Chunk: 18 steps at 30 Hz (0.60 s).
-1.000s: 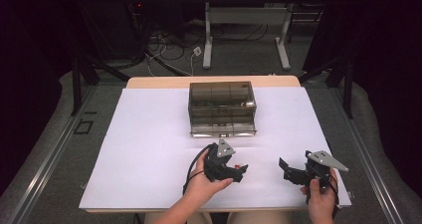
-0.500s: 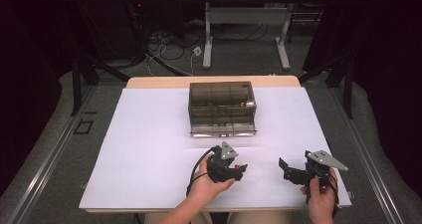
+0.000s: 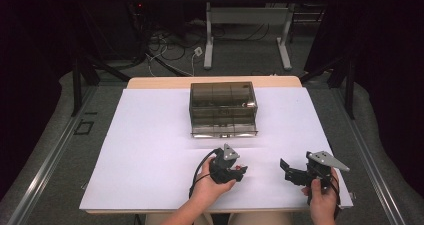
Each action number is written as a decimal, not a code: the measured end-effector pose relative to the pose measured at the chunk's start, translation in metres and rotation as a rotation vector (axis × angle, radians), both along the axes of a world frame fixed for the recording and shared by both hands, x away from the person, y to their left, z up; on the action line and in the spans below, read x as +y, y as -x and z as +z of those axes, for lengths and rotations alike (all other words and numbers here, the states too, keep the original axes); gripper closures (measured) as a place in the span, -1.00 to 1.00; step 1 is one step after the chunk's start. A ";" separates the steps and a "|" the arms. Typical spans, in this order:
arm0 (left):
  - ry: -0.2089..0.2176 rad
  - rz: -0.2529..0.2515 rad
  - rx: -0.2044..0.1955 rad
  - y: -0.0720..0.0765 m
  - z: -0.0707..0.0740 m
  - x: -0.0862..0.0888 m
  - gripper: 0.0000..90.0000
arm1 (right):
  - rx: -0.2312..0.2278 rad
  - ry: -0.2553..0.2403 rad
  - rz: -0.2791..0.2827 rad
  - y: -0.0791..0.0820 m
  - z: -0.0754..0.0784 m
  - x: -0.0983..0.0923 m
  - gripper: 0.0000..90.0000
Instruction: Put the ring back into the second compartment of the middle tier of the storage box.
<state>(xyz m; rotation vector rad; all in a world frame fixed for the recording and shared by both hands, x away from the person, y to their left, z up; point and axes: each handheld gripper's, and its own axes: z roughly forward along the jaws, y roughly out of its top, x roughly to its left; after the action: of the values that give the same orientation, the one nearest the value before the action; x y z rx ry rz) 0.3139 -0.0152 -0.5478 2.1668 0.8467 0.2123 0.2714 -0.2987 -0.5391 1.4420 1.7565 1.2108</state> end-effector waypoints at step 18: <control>-0.016 -0.002 0.048 -0.001 -0.010 -0.001 0.20 | 0.011 -0.012 -0.004 0.000 -0.001 0.001 -1.00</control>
<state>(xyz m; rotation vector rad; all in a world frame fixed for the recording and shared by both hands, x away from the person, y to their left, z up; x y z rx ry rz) 0.3144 -0.0158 -0.5580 2.1957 0.8721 0.1675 0.2716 -0.2979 -0.5397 1.4611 1.7550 1.2161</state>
